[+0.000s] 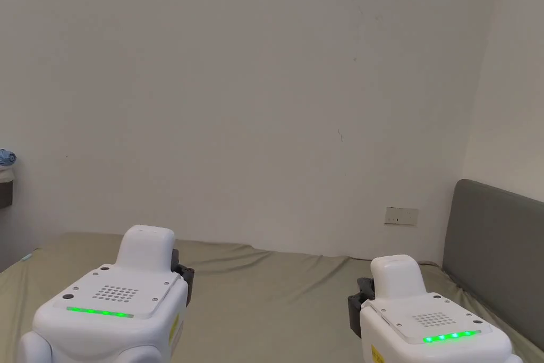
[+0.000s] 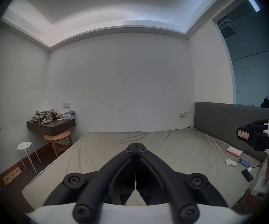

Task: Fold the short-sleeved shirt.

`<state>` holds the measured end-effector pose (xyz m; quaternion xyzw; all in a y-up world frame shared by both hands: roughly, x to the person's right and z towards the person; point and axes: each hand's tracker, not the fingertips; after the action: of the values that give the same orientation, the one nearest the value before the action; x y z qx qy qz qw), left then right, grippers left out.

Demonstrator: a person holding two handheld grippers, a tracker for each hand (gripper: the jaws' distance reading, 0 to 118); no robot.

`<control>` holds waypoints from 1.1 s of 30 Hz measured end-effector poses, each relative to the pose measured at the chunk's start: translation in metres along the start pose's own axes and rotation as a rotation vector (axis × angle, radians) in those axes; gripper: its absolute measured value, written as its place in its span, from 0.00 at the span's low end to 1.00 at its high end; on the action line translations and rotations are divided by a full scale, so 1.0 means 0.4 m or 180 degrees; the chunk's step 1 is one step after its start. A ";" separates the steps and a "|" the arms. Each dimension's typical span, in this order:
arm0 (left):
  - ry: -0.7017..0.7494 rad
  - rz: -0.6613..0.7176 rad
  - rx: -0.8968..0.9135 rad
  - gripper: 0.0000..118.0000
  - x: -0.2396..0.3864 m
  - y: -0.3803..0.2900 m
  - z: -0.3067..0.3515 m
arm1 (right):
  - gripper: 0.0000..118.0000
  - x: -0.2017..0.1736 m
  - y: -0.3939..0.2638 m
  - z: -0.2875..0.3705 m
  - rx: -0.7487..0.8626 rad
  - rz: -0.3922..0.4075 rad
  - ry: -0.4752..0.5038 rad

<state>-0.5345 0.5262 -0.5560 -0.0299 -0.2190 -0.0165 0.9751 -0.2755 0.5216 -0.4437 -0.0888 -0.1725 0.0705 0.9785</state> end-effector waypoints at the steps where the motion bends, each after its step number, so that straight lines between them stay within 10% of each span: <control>1: -0.0013 0.0001 -0.0002 0.00 -0.008 0.004 0.007 | 0.00 -0.004 -0.002 -0.003 0.0014 -0.0006 0.0026; 12: 0.0616 -0.0384 -0.0607 0.04 -0.227 -0.077 0.036 | 0.00 -0.235 -0.022 -0.073 0.0133 -0.0013 0.0639; 16: 0.0773 -0.0338 -0.0937 0.73 -0.323 -0.170 0.022 | 0.00 -0.366 -0.041 -0.106 0.0149 0.0112 0.0960; 21: 0.0860 -0.0075 -0.1508 0.95 -0.410 -0.307 -0.026 | 0.00 -0.484 -0.065 -0.144 0.0094 0.0183 0.1298; 33: 0.0778 0.0297 -0.2527 0.97 -0.428 -0.797 -0.311 | 0.00 -0.521 -0.170 -0.230 -0.0214 0.0334 0.1457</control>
<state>-0.6507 0.2033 -0.7251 -0.4111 -0.0767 -0.0588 0.9064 -0.4301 0.4067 -0.5829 -0.1438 0.0565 0.0935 0.9836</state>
